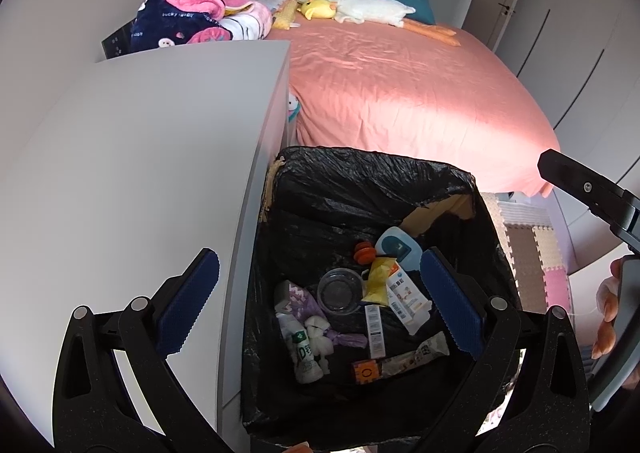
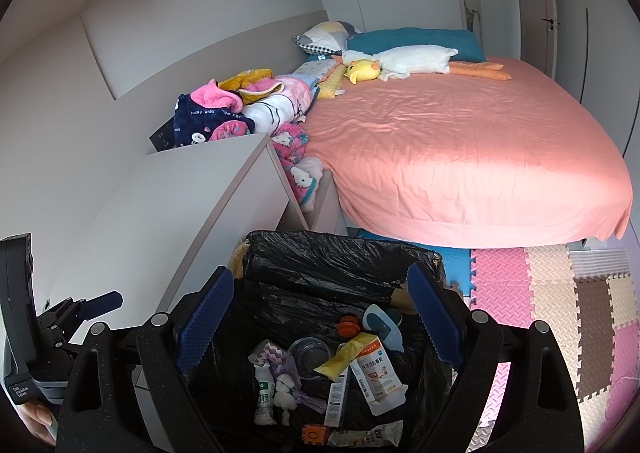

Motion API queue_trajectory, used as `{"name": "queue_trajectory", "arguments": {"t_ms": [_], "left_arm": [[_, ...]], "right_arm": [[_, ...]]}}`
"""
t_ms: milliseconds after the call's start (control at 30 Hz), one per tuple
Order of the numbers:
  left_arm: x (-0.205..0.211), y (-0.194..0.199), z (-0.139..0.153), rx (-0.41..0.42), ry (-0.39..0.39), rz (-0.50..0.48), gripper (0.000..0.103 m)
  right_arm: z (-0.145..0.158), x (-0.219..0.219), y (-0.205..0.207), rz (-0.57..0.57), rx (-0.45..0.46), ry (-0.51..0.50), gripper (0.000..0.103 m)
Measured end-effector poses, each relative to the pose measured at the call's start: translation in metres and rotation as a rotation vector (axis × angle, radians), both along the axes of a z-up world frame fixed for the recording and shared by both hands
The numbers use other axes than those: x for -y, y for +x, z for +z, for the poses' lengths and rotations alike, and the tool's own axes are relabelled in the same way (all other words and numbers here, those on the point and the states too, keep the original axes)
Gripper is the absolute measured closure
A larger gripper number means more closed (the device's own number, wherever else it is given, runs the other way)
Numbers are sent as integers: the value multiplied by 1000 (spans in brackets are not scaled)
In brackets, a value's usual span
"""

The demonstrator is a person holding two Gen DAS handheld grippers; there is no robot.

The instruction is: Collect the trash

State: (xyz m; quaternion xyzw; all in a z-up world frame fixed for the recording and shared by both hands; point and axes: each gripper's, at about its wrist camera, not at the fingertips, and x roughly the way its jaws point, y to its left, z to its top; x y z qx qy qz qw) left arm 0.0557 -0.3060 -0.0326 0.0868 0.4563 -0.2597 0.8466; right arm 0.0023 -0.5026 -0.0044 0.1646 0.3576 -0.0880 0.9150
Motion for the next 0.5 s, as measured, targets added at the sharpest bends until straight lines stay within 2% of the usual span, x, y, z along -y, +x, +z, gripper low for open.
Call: {"name": "queue_trajectory", "arguments": {"t_ms": [500], "left_arm": [[-1,-2,4,11,-12,-2,6]], "right_arm": [[0,-1,0,0,-2,-2,15]]}}
